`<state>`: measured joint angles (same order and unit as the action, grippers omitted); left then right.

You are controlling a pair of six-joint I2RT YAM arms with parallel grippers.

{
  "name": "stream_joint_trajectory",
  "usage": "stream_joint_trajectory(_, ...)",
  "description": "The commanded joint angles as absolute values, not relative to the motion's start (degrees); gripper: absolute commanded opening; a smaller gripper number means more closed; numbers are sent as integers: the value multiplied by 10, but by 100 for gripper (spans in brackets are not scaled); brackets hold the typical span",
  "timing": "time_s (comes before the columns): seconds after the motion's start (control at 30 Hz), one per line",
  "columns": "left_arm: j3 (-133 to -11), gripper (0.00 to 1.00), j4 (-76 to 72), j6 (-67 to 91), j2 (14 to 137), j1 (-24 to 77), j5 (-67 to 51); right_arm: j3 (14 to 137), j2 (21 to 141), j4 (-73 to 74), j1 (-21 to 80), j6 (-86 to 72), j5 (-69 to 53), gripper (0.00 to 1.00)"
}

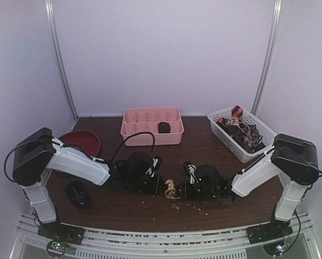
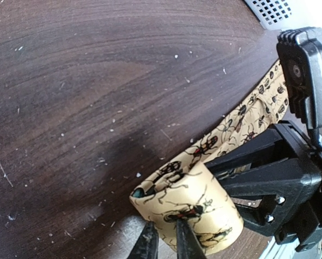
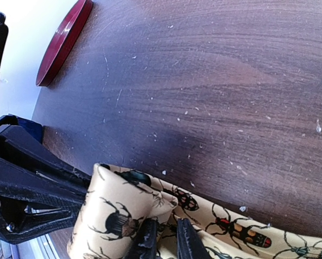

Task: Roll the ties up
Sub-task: Roll the tie at the center of the board.

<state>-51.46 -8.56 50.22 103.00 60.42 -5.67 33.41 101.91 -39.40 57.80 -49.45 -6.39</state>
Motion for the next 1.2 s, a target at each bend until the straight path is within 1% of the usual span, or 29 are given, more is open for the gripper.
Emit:
stream_joint_trajectory(0.0,-539,16,-90,481,1036,604,-78,325,1001,-369,585,-486,-40,15)
stream_joint_trajectory(0.17,-539,18,-93,476,1036,605,-80,325,975,-321,585,-466,-6,15)
stream_joint_trajectory(0.4,-554,21,-79,463,1042,605,-85,329,958,-276,585,-446,21,10)
stream_joint_trajectory(0.6,-561,22,-78,460,1049,606,-93,329,933,-232,583,-442,61,9)
stream_joint_trajectory(0.7,-567,21,-79,461,1055,606,-97,327,904,-200,583,-450,88,13)
stream_joint_trajectory(0.83,-573,21,-96,462,1072,606,-112,315,857,-199,581,-457,94,21)
stream_joint_trajectory(0.97,-586,21,-111,463,1088,609,-122,311,839,-229,568,-466,49,31)
stream_joint_trajectory(1.03,-590,21,-116,463,1093,611,-123,318,845,-238,563,-470,27,36)
stream_joint_trajectory(1.13,-596,21,-119,462,1097,611,-121,330,861,-238,561,-477,4,39)
stream_joint_trajectory(1.17,-597,21,-121,463,1097,611,-120,331,869,-240,561,-480,-1,43)
